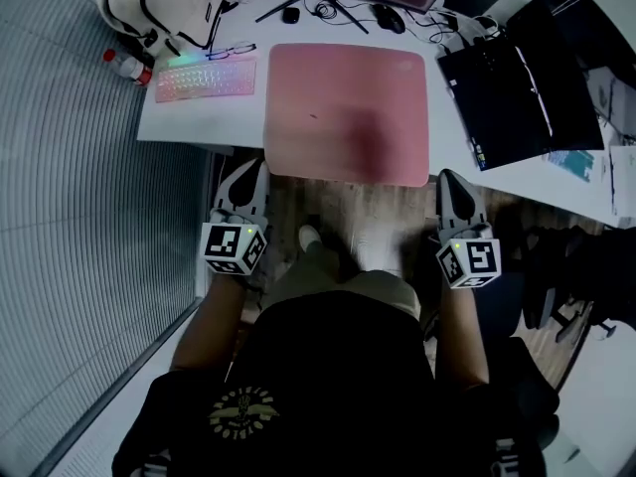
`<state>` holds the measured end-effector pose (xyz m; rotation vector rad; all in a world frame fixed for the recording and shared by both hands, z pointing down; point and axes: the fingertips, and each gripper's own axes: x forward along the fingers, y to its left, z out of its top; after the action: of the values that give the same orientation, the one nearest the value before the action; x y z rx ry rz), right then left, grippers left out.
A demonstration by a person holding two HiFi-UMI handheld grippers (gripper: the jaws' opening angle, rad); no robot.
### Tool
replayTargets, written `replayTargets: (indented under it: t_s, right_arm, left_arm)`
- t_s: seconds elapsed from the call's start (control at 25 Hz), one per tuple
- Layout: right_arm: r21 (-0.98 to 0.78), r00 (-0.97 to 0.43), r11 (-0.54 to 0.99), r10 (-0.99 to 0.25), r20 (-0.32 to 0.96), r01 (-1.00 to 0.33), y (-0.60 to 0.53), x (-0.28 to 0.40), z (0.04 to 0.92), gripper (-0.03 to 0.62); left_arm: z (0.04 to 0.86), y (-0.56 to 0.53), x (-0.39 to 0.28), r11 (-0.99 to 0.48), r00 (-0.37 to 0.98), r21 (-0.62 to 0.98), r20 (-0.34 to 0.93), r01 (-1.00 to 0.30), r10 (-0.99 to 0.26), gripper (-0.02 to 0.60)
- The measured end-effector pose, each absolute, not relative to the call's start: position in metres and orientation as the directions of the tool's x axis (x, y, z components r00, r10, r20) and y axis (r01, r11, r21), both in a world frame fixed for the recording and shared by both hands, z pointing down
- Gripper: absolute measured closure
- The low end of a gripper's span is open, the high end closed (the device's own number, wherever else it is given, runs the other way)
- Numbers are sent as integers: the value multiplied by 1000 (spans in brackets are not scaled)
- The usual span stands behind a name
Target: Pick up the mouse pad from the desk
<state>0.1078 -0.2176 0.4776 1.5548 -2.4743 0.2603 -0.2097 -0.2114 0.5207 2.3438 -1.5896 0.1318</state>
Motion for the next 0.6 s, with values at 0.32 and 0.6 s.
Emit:
replayTargets:
  t_s: [0.32,0.6]
  right_arm:
    - [-12,-356,370,-883,306,-929,-216,111,495,602]
    - [-9,-332,358,-858,392,-934,-205,127,538,602]
  left_arm:
    - [561,-224,-232,-345,393,199,317,-917,-863,575]
    - [623,-222,-240,-313,385,229,432,-922,-816,574]
